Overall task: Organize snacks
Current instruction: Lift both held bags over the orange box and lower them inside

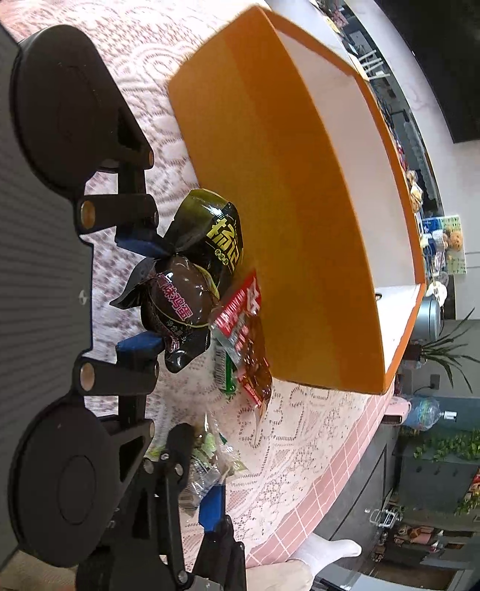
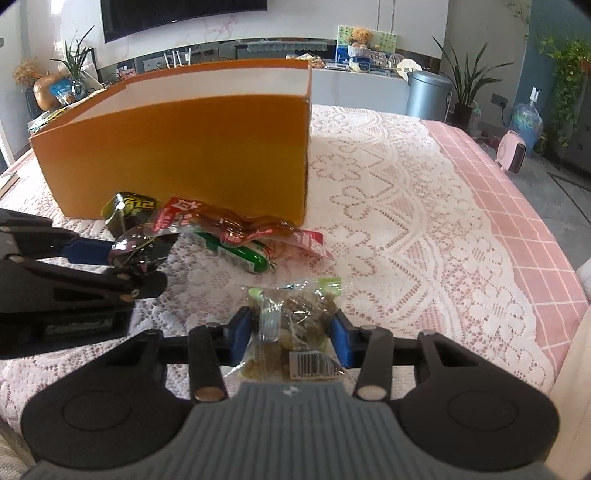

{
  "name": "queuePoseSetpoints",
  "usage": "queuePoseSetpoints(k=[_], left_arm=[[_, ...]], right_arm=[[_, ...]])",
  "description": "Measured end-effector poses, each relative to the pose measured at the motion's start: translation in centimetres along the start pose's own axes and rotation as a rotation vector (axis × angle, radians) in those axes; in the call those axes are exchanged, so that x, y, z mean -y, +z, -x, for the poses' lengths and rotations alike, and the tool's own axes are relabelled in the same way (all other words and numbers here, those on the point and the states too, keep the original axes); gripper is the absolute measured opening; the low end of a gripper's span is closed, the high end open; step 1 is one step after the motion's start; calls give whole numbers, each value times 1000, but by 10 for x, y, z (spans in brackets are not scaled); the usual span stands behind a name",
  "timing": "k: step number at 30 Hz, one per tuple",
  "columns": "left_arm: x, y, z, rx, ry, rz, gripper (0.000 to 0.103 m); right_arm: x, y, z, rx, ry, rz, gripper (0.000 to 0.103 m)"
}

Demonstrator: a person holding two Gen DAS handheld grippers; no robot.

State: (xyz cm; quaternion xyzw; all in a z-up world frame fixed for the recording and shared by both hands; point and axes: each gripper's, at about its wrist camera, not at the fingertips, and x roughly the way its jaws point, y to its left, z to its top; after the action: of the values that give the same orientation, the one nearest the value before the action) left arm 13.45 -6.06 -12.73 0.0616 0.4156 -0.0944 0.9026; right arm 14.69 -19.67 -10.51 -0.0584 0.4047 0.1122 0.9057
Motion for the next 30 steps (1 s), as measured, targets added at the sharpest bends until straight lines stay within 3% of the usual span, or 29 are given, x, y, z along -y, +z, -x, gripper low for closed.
queuePoseSetpoints(k=[16, 30], left_arm=[[-18, -14, 41, -51, 10, 67, 48], [-43, -7, 95, 73, 38, 147, 48]], right_arm=[[-26, -6, 32, 20, 66, 46, 43], [-46, 1, 69, 81, 112, 91, 43]])
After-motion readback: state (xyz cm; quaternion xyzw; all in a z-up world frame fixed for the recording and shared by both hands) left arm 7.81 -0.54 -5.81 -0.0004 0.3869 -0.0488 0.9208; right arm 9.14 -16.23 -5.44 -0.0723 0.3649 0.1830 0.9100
